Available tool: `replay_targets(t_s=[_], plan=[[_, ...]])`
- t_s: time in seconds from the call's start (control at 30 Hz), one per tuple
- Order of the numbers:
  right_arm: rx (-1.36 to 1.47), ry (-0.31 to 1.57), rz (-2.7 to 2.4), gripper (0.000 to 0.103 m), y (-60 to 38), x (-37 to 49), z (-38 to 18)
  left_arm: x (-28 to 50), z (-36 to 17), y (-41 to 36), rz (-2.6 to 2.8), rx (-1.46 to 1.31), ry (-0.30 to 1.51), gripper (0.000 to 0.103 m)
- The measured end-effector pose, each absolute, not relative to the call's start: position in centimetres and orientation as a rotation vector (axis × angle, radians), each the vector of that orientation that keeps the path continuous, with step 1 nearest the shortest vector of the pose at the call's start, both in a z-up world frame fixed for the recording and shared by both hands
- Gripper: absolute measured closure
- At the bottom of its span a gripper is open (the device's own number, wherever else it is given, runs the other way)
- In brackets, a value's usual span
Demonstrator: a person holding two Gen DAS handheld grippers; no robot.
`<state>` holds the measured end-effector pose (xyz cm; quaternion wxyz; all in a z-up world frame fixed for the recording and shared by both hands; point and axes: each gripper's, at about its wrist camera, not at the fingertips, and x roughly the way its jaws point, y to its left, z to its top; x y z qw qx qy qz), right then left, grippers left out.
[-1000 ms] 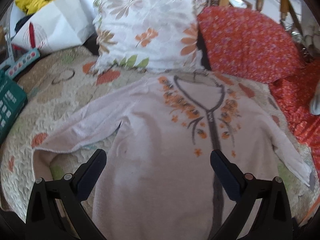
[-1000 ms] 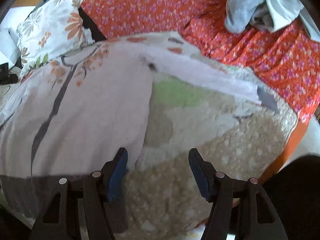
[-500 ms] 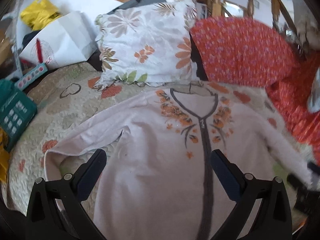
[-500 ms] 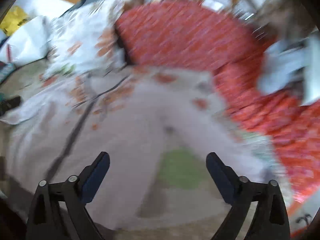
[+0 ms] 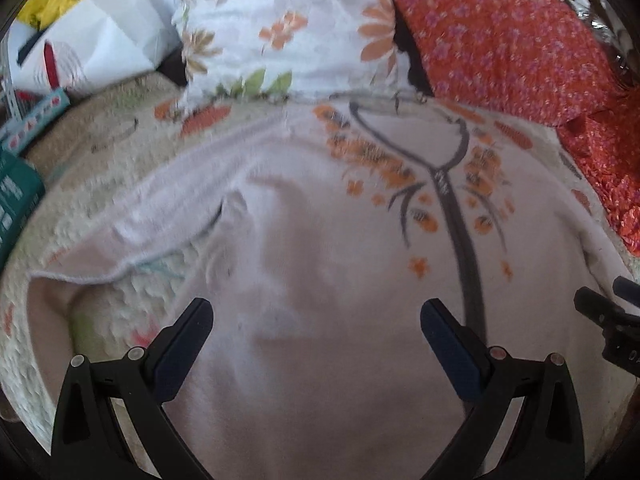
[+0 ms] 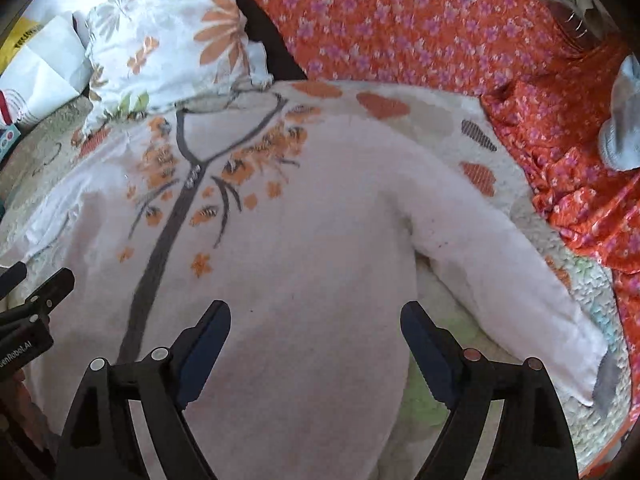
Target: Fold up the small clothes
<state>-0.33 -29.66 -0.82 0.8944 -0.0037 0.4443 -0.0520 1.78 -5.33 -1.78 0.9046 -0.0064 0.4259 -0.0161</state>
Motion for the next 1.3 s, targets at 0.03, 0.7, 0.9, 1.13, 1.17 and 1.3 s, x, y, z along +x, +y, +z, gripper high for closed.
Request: replay_targets(t_s=[0.03, 0.7, 0.9, 1.13, 1.17, 1.3], plan=[[-0.008, 0.933, -0.113, 0.013, -29.7, -0.2, -1.4, 1.9, -2.4, -5.1, -0.033, -0.019, 0.903, 0.000], [0.035, 0.926, -0.104, 0.000, -30.1, 2.0, -6.3, 2.9, -5.8, -5.6, 0.026, -0.009, 0.914, 0.000], [0.020, 0.907, -0.117, 0.000, -29.6, 2.2, -6.4, 3.0, -5.9, -5.8, 0.040, -0.010, 0.900, 0.000], [0.061, 0.927, -0.112, 0.000, -30.0, 2.8, -6.3, 3.2, -6.0, -5.7, 0.038, -0.028, 0.891, 0.000], [0.067, 0.926, -0.107, 0.000, -30.1, 2.7, -6.3, 3.2, -6.0, -5.6, 0.034, -0.033, 0.889, 0.000], [0.092, 0.918, -0.092, 0.000, -30.4, 2.6, -6.3, 2.9, -6.1, -5.7, 0.043, -0.024, 0.872, 0.000]])
